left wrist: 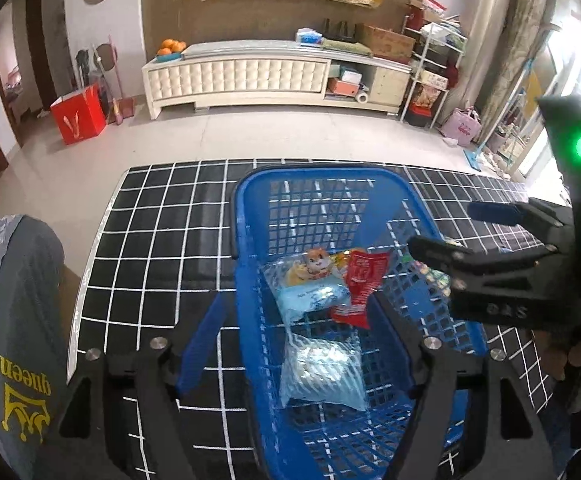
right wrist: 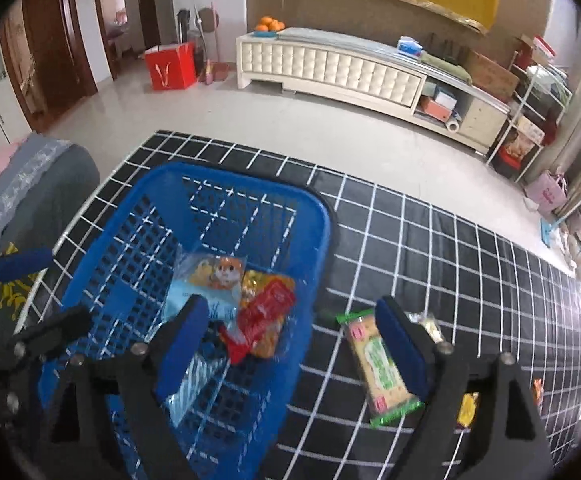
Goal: Organize snacks
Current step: 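Withdraw both tools from the basket back toward the snacks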
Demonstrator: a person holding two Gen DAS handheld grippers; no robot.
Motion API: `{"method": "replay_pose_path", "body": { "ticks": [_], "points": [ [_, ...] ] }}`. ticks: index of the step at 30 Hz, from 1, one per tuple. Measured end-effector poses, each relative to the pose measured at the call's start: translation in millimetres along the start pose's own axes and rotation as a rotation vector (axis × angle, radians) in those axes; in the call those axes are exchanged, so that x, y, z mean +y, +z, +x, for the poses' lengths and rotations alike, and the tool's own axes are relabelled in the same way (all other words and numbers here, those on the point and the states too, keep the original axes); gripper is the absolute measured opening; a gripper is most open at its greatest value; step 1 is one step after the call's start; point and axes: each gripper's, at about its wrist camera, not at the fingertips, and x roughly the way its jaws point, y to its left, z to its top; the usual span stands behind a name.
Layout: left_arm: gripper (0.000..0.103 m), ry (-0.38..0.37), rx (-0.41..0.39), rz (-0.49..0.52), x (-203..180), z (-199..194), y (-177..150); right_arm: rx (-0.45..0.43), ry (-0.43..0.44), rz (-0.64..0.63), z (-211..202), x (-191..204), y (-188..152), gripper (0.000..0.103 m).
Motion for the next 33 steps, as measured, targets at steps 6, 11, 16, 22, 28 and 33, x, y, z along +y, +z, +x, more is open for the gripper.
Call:
{"method": "replay_pose_path", "body": {
  "ticks": [6, 11, 16, 22, 28, 33],
  "points": [
    [0.077, -0.01, -0.045, 0.004, -20, -21, -12, -0.033, 0.033, 0.049, -37, -14, -21, 0.088],
    [0.077, -0.002, -0.097, 0.028, -44, -48, -22, -0.055, 0.034, 0.054, -65, -17, -38, 0.088],
    [0.077, 0.011, -0.123, 0.035, -68, -65, -31, -0.097, 0.029, 0.07, -93, -25, -57, 0.088],
    [0.077, 0.05, -0.183, 0.057, -93, -82, -39, -0.118, 0.029, 0.111, -116, -47, -81, 0.089],
    [0.077, 0.001, -0.188, 0.055, -120, -87, -45, -0.13, 0.009, 0.141, -134, -74, -100, 0.089],
    [0.077, -0.04, -0.179, 0.06, -147, -86, -47, -0.15, -0.003, 0.187, -150, -105, -115, 0.089]
  ]
}}
